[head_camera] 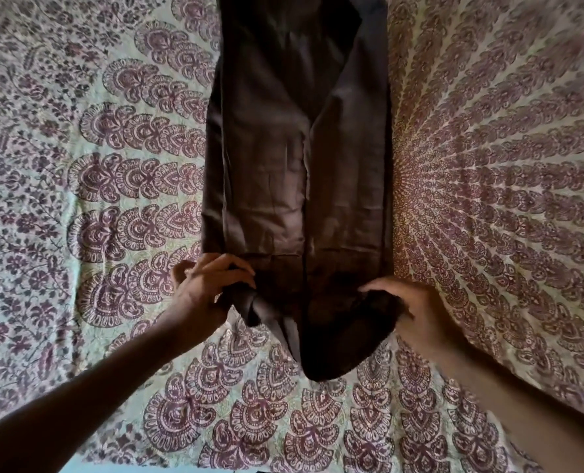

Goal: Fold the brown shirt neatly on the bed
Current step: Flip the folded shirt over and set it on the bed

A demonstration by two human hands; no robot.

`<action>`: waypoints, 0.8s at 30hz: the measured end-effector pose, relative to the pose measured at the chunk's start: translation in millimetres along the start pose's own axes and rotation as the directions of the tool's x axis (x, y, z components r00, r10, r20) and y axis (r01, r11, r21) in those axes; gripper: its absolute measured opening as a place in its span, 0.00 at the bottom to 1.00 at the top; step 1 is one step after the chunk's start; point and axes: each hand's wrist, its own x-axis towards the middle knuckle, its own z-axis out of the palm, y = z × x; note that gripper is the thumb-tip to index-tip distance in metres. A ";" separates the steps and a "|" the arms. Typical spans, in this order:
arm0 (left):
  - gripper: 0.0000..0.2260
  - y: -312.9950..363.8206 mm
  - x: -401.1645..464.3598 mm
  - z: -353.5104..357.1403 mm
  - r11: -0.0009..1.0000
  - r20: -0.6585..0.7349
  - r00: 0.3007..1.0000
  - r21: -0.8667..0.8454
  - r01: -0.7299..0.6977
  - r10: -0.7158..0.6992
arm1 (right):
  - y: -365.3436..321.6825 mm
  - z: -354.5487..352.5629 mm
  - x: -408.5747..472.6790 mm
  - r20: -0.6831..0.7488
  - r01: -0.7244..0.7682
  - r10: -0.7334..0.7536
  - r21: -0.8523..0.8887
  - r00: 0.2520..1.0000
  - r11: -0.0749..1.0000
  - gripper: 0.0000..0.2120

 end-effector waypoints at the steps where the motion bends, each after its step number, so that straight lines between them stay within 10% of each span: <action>1: 0.20 2.3 9.7 -4.9 0.995 -0.029 0.997 -0.075 0.068 -0.071 | -10.3 -5.9 6.9 -0.024 -0.079 0.083 0.130 0.996 0.988 0.32; 5: 0.09 18.6 75.1 -35.6 0.757 -0.043 0.900 -0.559 0.338 -0.434 | -40.3 -41.5 67.4 -0.140 -0.109 0.174 0.382 0.975 0.918 0.24; 10: 0.04 -4.6 165.7 -56.1 0.745 -0.171 0.805 -0.523 0.415 -0.568 | -21.2 -67.9 180.2 -0.207 -0.188 0.291 0.408 0.934 0.893 0.14; 17: 0.06 -33.3 199.3 -32.9 0.688 -0.133 0.694 -0.351 0.635 -0.708 | 5.6 -50.4 247.7 -0.222 -0.337 0.403 0.283 0.888 0.898 0.44; 24: 0.10 -31.0 195.8 -33.2 0.676 -0.140 0.680 -0.364 0.641 -0.720 | 6.4 -37.1 235.1 -0.364 -0.333 0.428 0.298 0.827 0.895 0.21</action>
